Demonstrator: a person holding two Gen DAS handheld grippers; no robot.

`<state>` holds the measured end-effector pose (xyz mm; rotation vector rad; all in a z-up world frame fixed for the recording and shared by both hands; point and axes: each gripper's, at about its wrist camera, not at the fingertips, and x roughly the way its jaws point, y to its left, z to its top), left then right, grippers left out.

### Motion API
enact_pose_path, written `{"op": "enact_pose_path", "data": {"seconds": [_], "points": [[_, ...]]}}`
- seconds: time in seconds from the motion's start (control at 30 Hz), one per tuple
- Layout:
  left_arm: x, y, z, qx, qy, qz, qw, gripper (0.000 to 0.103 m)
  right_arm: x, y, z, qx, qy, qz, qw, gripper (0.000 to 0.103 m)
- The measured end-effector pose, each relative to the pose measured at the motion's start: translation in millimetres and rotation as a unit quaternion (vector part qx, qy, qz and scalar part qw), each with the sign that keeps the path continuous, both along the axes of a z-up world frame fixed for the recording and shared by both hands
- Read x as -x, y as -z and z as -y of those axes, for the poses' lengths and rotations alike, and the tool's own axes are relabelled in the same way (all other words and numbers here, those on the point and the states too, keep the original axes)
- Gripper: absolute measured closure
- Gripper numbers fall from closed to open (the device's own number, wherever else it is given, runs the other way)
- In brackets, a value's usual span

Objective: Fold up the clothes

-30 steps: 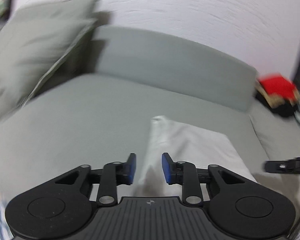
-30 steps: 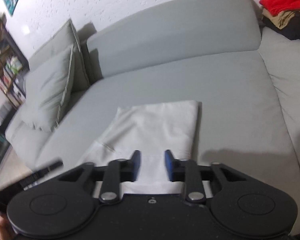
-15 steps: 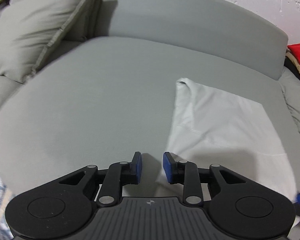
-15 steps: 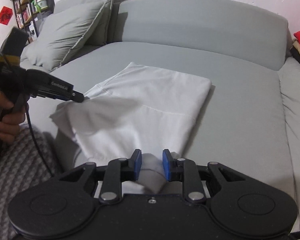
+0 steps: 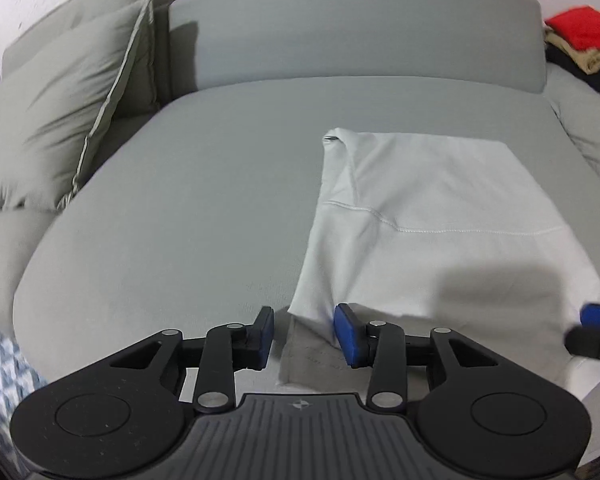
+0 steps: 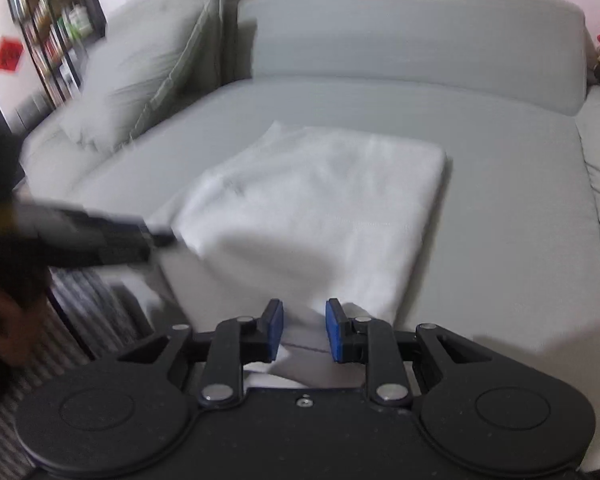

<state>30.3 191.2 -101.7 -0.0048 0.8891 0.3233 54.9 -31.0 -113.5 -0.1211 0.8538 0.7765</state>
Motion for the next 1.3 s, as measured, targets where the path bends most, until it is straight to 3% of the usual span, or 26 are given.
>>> {"op": "enact_pose_path", "data": {"seconds": [0.13, 0.3, 0.47, 0.63, 0.73, 0.8, 0.87, 0.93, 1.0, 1.03, 1.07, 1.1, 1.17, 1.23, 1.27, 1.3], "points": [[7.1, -23.2, -6.3, 0.012, 0.022, 0.051, 0.9984, 0.065, -0.1, -19.3, 29.3, -0.040, -0.003, -0.014, 0.999, 0.080], [-16.6, -48.7, -3.4, 0.037, 0.068, 0.129, 0.9886, 0.065, -43.4, -34.2, 55.0, -0.151, 0.074, -0.033, 0.985, 0.077], [-92.3, -36.7, 20.6, 0.033, 0.127, 0.107, 0.9856, 0.065, -101.6, -13.7, 42.7, -0.214, 0.149, -0.059, 0.964, 0.082], [-159.0, 0.9, 11.9, 0.073, 0.147, 0.065, 0.9844, 0.075, -146.6, 16.8, 6.1, -0.235, 0.147, -0.093, 0.956, 0.082], [-179.3, 27.9, -3.5, 0.081, 0.118, 0.057, 0.9880, 0.075, -171.2, 43.5, -10.5, -0.228, 0.132, -0.138, 0.955, 0.081], [-182.4, 38.6, -18.4, 0.087, 0.086, 0.076, 0.9896, 0.075, -180.8, 61.9, -13.1, -0.219, 0.144, -0.150, 0.953, 0.082], [-181.1, 43.8, -32.5, 0.102, 0.043, 0.099, 0.9889, 0.080, -186.8, 71.9, -5.8, -0.231, 0.172, -0.141, 0.947, 0.089], [-179.3, 46.2, -43.5, 0.107, -0.010, 0.116, 0.9874, 0.079, -192.5, 80.0, 3.7, -0.251, 0.205, -0.132, 0.937, 0.090], [-175.9, 48.6, -56.8, 0.120, -0.067, 0.131, 0.9818, 0.070, -195.4, 84.8, 12.5, -0.258, 0.245, -0.120, 0.927, 0.090], [-172.4, 49.8, -66.4, 0.136, -0.100, 0.137, 0.9760, 0.070, -196.7, 87.1, 16.7, -0.260, 0.265, -0.114, 0.922, 0.096], [-169.2, 51.2, -74.6, 0.148, -0.128, 0.137, 0.9710, 0.070, -197.6, 90.4, 21.2, -0.265, 0.282, -0.120, 0.915, 0.103], [-166.4, 52.6, -81.8, 0.156, -0.152, 0.134, 0.9668, 0.079, -197.1, 92.9, 25.3, -0.269, 0.295, -0.123, 0.909, 0.103], [-159.6, 52.2, -93.6, 0.165, -0.187, 0.125, 0.9605, 0.083, -189.5, 90.3, 32.3, -0.254, 0.334, -0.103, 0.902, 0.100], [-147.5, 41.0, -96.5, 0.147, -0.187, 0.113, 0.9648, 0.082, -181.7, 83.3, 42.3, -0.243, 0.353, -0.091, 0.899, 0.095], [-138.7, 32.7, -95.4, 0.130, -0.183, 0.108, 0.9685, 0.082, -175.3, 76.9, 47.6, -0.233, 0.352, -0.083, 0.903, 0.081], [-128.6, 24.8, -93.2, 0.121, -0.175, 0.106, 0.9713, 0.076, -168.2, 69.9, 52.9, -0.221, 0.349, -0.074, 0.908, 0.074]]}}
